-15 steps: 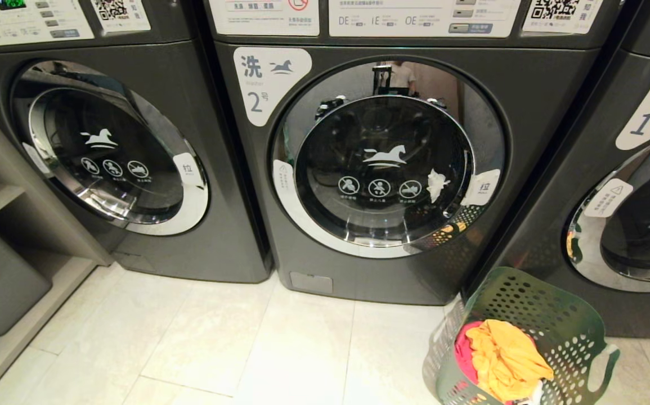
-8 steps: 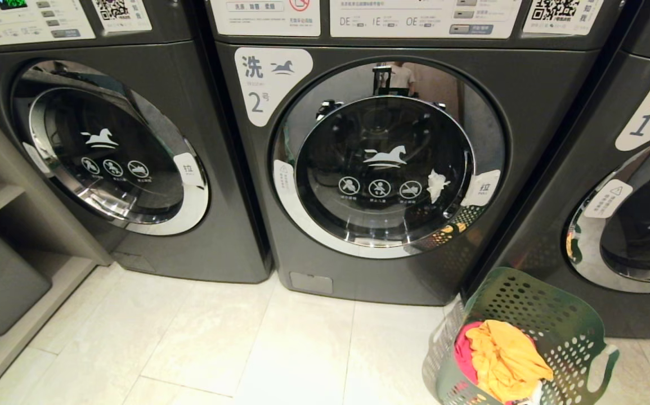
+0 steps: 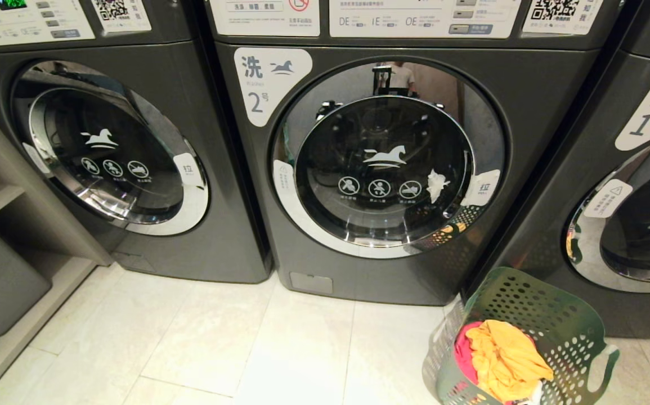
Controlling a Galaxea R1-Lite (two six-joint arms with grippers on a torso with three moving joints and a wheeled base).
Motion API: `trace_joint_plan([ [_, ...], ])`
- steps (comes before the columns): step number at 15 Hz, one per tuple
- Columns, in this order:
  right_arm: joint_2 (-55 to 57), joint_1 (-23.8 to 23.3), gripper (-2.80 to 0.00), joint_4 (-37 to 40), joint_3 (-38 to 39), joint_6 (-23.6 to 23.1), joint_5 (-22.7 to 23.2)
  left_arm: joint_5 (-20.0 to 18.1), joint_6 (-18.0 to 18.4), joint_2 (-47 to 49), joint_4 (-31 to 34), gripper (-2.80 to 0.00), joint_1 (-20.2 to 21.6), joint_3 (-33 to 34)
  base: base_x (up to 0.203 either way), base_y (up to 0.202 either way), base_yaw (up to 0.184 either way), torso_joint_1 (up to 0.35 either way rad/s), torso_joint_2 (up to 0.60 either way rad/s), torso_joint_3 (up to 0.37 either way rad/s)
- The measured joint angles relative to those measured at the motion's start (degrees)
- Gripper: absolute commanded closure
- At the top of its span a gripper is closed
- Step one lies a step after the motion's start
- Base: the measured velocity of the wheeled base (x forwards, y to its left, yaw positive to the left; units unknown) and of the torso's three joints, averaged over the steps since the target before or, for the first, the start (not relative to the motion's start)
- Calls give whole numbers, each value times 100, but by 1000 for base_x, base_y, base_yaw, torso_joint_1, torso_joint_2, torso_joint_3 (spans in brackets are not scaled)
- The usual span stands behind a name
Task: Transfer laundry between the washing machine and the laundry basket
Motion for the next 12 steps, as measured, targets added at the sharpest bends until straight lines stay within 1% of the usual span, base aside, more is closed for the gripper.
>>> trace_joint_plan([
  [2, 0, 0, 0, -82, 0, -226, 24, -5, 5, 0, 5, 0, 2, 0, 0, 0, 0, 0, 0, 0],
  [3, 0, 0, 0, -171, 0, -249, 21, -7, -4, -2, 5, 0, 2, 2, 0, 0, 0, 0, 0, 0],
  [12, 0, 0, 0, -218, 0, -246, 0, 7, -24, -2, 1, 0, 2, 0, 0, 0, 0, 0, 0, 0],
])
